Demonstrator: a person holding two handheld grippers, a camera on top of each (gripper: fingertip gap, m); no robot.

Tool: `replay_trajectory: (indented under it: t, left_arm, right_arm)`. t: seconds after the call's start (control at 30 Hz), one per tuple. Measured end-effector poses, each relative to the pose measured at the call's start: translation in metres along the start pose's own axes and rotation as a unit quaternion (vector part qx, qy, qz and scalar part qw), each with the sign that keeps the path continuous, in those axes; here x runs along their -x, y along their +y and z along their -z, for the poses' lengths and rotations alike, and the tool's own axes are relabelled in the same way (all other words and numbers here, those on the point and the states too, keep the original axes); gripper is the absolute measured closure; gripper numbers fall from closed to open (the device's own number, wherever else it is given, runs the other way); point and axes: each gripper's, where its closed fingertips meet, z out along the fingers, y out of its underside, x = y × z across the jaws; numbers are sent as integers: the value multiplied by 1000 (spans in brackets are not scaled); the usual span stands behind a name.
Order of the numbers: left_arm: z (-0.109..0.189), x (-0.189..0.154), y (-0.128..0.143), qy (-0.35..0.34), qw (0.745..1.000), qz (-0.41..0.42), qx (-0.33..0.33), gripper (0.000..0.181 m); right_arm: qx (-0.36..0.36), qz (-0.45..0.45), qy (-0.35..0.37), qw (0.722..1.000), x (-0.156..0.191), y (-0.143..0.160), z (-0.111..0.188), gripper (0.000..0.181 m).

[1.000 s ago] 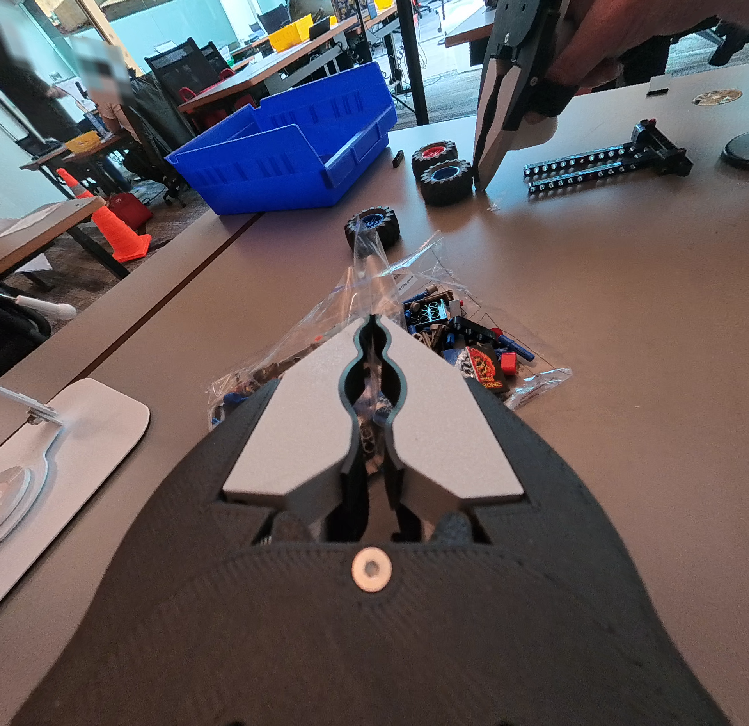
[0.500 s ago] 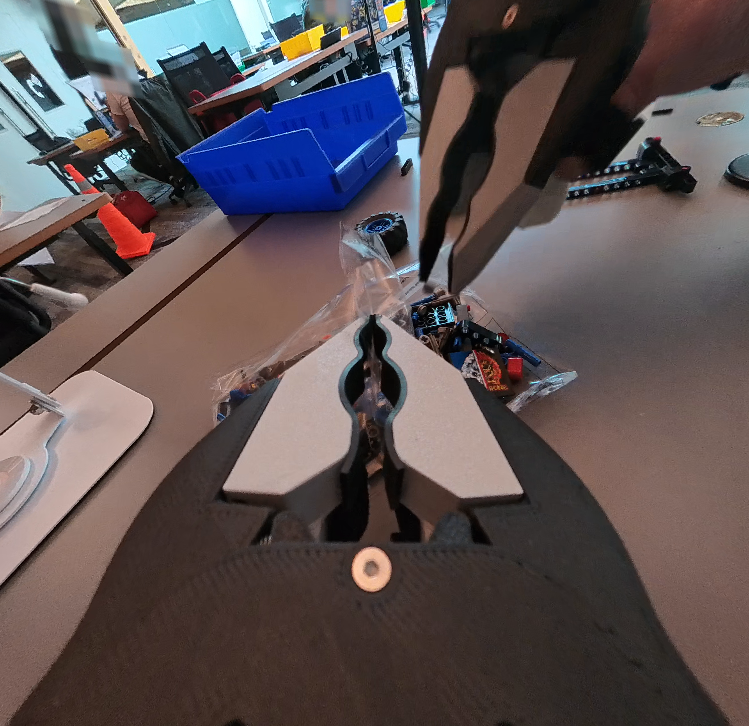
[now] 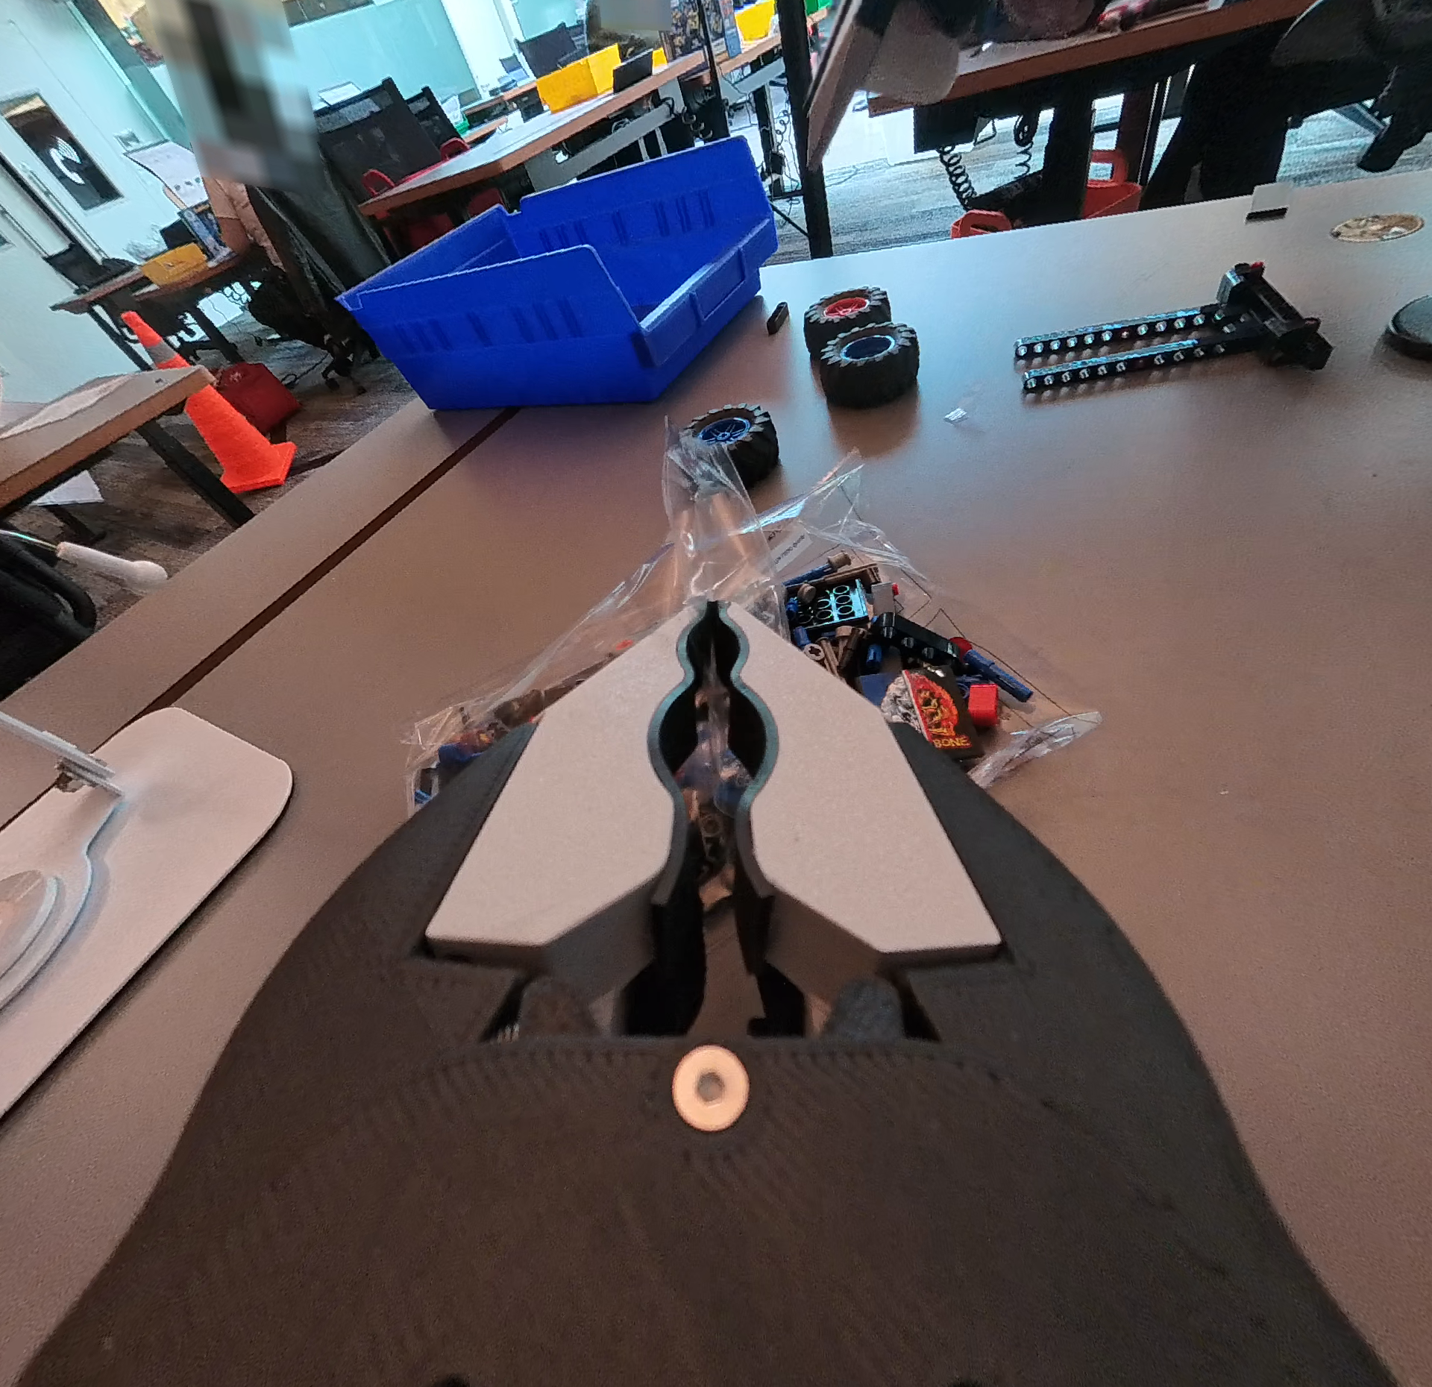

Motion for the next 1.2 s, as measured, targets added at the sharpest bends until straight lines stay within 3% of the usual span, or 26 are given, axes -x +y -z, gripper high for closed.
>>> replay_trajectory:
  t: [0.13, 0.27, 0.47, 0.53, 0.63, 0.87, 1.03, 1.13, 1.2]
  left_arm:
    - [-2, -2, 1, 3, 1000, -1, 3, 181]
    - [-2, -1, 3, 4, 1000, -1, 5, 181]
    - [-4, -1, 4, 7, 1000, 0, 8, 181]
    - [-4, -1, 5, 7, 1000, 0, 8, 181]
    - [-4, -1, 5, 7, 1000, 1, 9, 181]
    - [-4, -1, 4, 8, 1000, 0, 7, 181]
    - [-2, 1, 1, 4, 1000, 5, 0, 181]
    - [-1, 3, -2, 1, 1000, 12, -7, 181]
    - [0, 5, -2, -3, 1000, 16, -10, 181]
  right_arm:
    - [18, -23, 27, 999, -50, 19, -37, 159]
    - [22, 2, 24, 999, -59, 28, -71, 157]
    - [12, -8, 3, 1000, -62, 28, -105, 139]
    - [10, -11, -9, 1000, -60, 28, -111, 142]
    - [13, -26, -42, 999, -53, 32, -111, 164]
    - [36, -40, -59, 997, -43, 44, -101, 176]
    - [16, -30, -76, 997, -4, 28, -62, 177]
    - [-25, 24, -128, 991, 67, 4, -17, 177]
    - [-47, 71, -183, 979, 133, -5, 8, 177]
